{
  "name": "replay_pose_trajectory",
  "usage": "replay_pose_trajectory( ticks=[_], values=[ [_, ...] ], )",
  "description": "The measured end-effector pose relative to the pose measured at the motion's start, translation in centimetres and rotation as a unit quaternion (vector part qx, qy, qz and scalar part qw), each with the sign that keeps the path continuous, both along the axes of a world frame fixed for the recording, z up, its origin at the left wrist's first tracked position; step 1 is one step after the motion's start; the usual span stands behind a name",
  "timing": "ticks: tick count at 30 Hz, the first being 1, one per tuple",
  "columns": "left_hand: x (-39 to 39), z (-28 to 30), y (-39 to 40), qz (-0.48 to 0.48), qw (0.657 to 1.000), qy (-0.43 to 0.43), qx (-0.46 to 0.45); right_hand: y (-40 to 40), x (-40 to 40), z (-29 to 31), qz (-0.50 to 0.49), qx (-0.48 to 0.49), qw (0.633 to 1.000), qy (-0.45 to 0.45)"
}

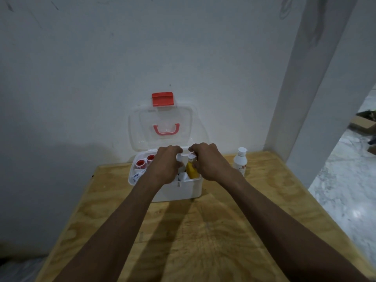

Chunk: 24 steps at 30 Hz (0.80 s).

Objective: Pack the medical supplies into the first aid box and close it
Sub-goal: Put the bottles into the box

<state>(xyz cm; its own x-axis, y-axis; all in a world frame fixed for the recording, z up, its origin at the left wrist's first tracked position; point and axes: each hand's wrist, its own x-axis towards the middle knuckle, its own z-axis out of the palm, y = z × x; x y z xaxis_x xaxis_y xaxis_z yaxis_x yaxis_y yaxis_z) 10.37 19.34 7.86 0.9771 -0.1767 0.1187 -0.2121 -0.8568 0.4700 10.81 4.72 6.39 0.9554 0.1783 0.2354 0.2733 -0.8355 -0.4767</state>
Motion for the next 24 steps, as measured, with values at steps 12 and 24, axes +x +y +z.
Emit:
replay_pose_trajectory(
  ticks=[12,24],
  values=[
    [-1.7,-1.8,3.9,0.033,0.992,-0.122,-0.014,-3.5,-0.5,1.4,-0.108,0.025,0.985,-0.13],
    [-1.6,-4.5,5.2,0.055,0.983,-0.082,0.154,-7.7,-0.6,-1.3,-0.218,0.048,0.974,-0.049]
  ],
)
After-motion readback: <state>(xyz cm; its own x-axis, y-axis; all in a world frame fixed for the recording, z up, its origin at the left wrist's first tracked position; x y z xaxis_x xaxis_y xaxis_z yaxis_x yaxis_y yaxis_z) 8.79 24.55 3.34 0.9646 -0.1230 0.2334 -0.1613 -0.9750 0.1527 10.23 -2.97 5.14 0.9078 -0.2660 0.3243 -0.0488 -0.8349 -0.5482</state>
